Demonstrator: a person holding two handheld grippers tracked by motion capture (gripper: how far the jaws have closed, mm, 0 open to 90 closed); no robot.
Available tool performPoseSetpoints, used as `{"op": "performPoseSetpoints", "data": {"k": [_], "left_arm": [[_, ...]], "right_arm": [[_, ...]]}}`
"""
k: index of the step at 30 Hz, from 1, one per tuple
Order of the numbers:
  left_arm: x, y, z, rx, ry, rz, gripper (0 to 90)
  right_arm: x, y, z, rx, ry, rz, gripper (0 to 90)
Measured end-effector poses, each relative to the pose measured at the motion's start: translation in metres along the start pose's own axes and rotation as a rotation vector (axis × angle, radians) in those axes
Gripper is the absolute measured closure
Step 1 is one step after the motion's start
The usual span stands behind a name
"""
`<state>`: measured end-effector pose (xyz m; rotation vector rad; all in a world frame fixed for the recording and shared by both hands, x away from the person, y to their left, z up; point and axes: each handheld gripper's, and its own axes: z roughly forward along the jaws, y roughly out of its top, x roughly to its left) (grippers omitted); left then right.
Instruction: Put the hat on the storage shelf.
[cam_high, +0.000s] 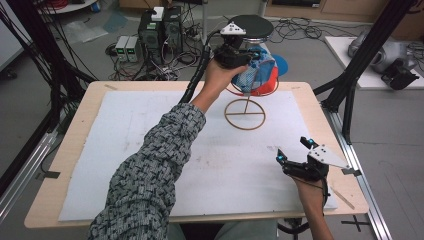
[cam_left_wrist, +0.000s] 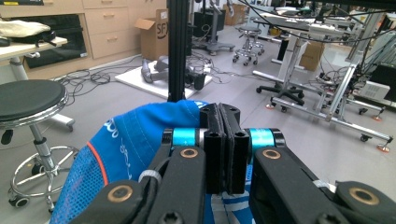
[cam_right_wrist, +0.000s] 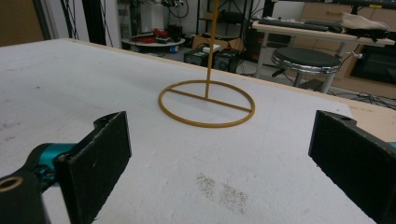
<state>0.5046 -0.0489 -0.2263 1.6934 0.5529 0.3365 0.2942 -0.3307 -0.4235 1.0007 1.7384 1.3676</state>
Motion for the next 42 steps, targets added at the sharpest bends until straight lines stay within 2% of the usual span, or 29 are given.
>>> {"op": "performPoseSetpoints", "data": {"k": [10, 22, 27, 35, 37, 38, 42], "left_arm": [[-0.002, -0.009, 0.004, -0.009, -0.027, 0.009, 87.9], [-0.019, -0.019, 0.024, 0.02, -0.069, 0.039, 87.2], [-0.021, -0.022, 0.028, 0.039, -0.07, 0.063, 86.7], [-0.018, -0.023, 0.028, 0.031, -0.066, 0.09, 85.4], [-0.018, -0.023, 0.028, 0.032, -0.067, 0.102, 83.9], [-0.019, -0.023, 0.028, 0.036, -0.067, 0.107, 80.3], [-0.02, -0.025, 0.029, 0.042, -0.068, 0.109, 74.9]], "right_arm": [[0.001, 0.0, 0.002, 0.003, 0.004, -0.009, 4.8], [0.001, 0.0, 0.002, 0.005, 0.006, -0.003, 4.8], [0.001, 0.0, 0.002, 0.007, 0.006, 0.001, 4.8], [0.001, 0.0, 0.002, 0.007, 0.007, -0.004, 4.8], [0.001, 0.0, 0.002, 0.003, 0.007, -0.002, 4.8], [0.001, 0.0, 0.002, 0.005, 0.007, 0.001, 4.8], [0.0, 0.0, 0.002, 0.003, 0.008, -0.004, 4.8]]}}
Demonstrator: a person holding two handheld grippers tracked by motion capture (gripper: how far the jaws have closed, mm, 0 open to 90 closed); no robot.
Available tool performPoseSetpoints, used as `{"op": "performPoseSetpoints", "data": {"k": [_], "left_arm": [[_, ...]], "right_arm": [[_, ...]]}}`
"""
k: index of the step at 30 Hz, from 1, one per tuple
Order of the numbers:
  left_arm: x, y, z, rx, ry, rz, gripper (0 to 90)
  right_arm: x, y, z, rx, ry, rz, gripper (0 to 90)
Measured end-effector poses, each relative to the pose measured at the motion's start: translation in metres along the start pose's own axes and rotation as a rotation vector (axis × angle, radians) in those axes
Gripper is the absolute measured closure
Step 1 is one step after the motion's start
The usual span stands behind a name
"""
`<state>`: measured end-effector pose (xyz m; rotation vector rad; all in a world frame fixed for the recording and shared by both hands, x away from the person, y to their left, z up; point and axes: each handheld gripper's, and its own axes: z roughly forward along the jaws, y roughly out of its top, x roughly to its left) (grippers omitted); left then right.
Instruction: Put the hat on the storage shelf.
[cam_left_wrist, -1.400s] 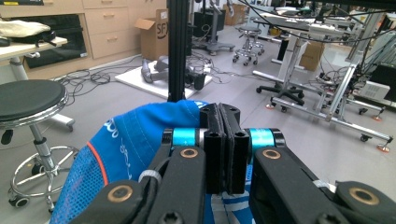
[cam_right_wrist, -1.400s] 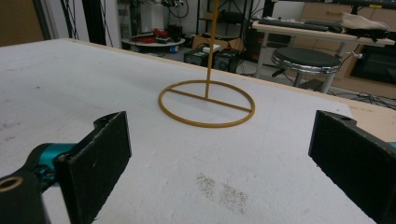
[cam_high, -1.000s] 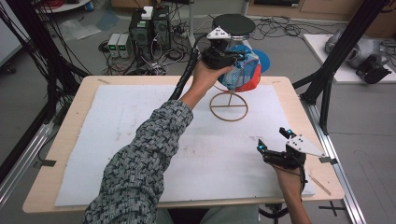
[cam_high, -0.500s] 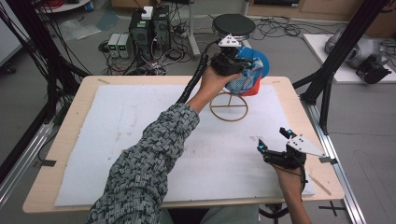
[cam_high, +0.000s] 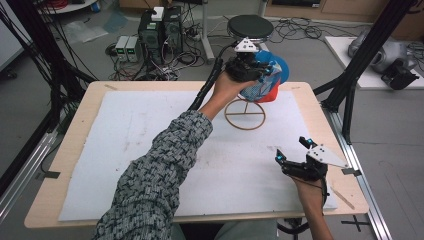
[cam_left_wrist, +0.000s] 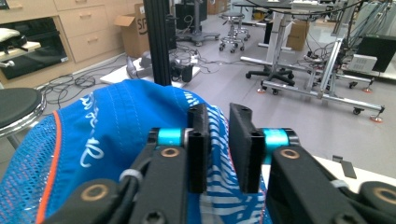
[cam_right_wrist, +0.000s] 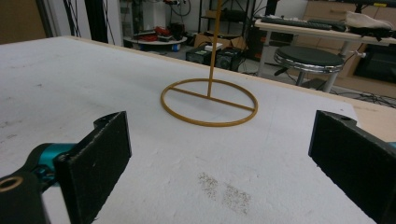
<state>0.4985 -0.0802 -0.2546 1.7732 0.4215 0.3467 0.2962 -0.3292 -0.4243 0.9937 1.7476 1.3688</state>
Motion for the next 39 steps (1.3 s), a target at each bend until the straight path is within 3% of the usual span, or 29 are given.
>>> {"op": "performPoseSetpoints", "data": {"k": [4, 6, 21, 28, 39], "left_arm": [[0.0, 0.0, -0.001, -0.001, -0.002, 0.001, 66.8], [0.0, 0.0, -0.002, -0.011, -0.005, 0.002, 57.8], [0.01, -0.006, -0.017, -0.019, 0.018, 0.002, 47.2], [0.02, -0.007, -0.038, -0.042, 0.051, -0.014, 41.6], [0.037, -0.011, -0.091, -0.08, 0.127, -0.02, 37.7]], "right_arm": [[0.0, 0.0, 0.0, 0.003, 0.0, 0.002, 4.8], [0.0, 0.0, 0.0, 0.003, 0.001, 0.004, 4.8], [0.0, 0.0, 0.0, 0.0, -0.001, 0.002, 4.8], [0.001, 0.0, 0.0, 0.007, 0.002, 0.002, 4.8], [0.001, 0.0, 0.001, 0.007, -0.002, -0.002, 4.8]]}}
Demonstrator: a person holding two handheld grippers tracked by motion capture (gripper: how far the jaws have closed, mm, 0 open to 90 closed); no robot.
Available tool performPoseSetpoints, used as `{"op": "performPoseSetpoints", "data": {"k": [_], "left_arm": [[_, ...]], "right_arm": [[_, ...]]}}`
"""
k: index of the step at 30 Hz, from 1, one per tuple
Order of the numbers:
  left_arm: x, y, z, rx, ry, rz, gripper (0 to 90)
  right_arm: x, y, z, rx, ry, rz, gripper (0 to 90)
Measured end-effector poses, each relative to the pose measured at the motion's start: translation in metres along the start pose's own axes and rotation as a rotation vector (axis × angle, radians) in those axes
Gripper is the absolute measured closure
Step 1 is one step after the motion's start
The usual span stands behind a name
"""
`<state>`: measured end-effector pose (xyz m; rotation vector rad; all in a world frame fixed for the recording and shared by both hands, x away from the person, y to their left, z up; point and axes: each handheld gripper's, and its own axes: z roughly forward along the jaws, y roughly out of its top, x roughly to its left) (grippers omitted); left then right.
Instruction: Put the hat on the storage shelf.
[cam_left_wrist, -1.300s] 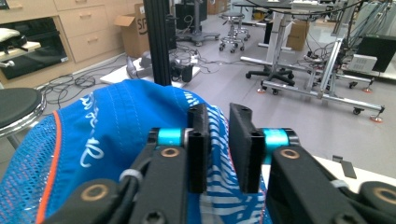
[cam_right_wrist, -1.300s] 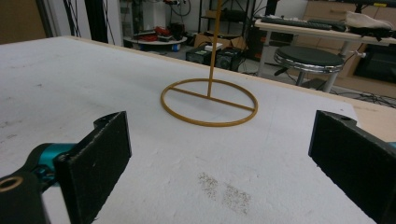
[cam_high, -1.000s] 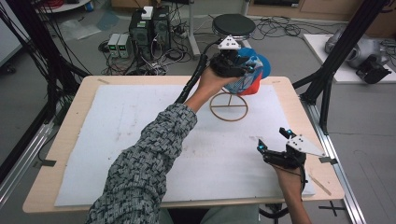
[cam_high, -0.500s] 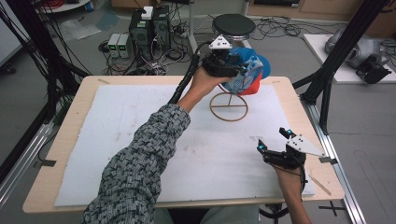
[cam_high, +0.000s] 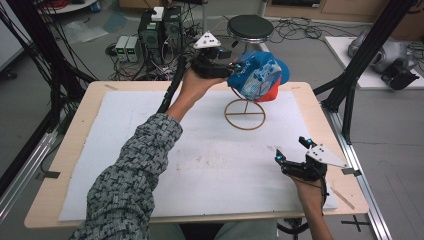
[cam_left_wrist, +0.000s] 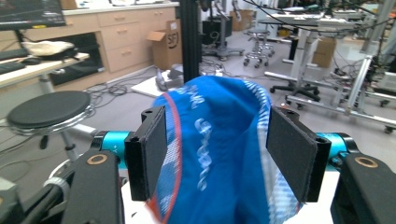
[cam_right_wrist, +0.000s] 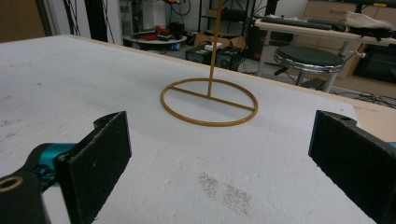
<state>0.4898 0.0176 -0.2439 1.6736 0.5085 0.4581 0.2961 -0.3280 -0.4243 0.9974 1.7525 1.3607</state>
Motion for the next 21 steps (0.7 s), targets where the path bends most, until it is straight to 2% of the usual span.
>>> {"op": "performPoseSetpoints", "data": {"k": [4, 8, 13, 21], "left_arm": [[0.008, -0.005, -0.021, -0.003, 0.031, -0.003, 35.6], [0.012, -0.011, -0.043, -0.001, 0.06, 0.016, 35.2], [0.015, -0.018, -0.065, 0.008, 0.089, 0.044, 35.1], [0.013, -0.03, -0.098, -0.005, 0.125, 0.078, 33.8]], "right_arm": [[0.0, 0.0, 0.001, -0.004, 0.001, -0.007, 4.8], [0.001, 0.001, 0.001, 0.001, 0.001, -0.002, 4.8], [0.001, 0.001, 0.002, 0.002, -0.001, -0.004, 4.8], [0.002, 0.002, 0.002, 0.001, -0.003, -0.007, 4.8]]}}
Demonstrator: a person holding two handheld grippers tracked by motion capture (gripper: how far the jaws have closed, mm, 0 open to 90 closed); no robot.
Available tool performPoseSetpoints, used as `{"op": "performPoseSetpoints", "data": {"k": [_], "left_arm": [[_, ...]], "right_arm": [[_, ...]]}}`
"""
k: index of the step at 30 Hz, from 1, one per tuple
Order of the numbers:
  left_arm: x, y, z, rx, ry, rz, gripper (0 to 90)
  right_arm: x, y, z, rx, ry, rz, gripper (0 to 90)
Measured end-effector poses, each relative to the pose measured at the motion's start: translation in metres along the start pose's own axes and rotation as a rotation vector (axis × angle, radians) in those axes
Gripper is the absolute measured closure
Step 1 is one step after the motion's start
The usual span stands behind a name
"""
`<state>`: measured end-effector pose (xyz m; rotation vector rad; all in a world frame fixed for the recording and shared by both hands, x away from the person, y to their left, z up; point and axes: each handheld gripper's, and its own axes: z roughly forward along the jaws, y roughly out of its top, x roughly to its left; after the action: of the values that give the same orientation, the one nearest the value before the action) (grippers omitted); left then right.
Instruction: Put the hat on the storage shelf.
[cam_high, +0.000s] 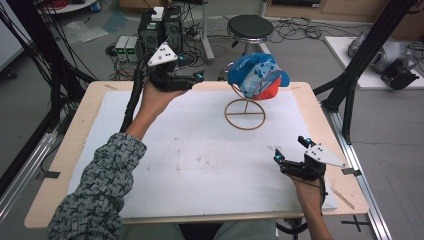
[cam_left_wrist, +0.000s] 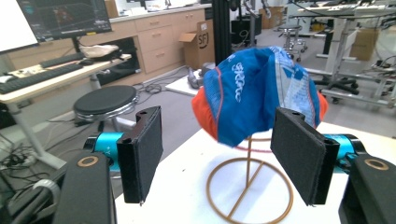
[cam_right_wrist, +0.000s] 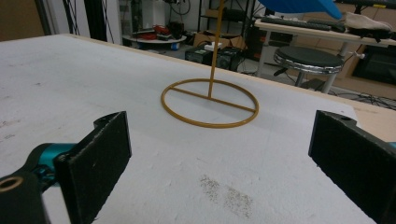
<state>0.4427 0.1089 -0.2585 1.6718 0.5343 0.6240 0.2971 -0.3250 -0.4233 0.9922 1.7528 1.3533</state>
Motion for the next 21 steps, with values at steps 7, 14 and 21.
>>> {"op": "performPoseSetpoints", "data": {"k": [7, 14, 21], "left_arm": [[0.004, -0.017, -0.03, 0.007, 0.054, 0.012, 32.5], [0.009, -0.036, -0.061, 0.007, 0.105, -0.006, 32.0], [0.011, -0.06, -0.097, -0.002, 0.162, -0.04, 31.0]], "right_arm": [[0.0, 0.0, 0.0, -0.001, 0.0, 0.001, 4.8], [-0.001, 0.0, 0.0, 0.0, -0.002, 0.003, 4.8], [0.0, 0.001, 0.002, -0.002, 0.0, 0.0, 4.8]]}}
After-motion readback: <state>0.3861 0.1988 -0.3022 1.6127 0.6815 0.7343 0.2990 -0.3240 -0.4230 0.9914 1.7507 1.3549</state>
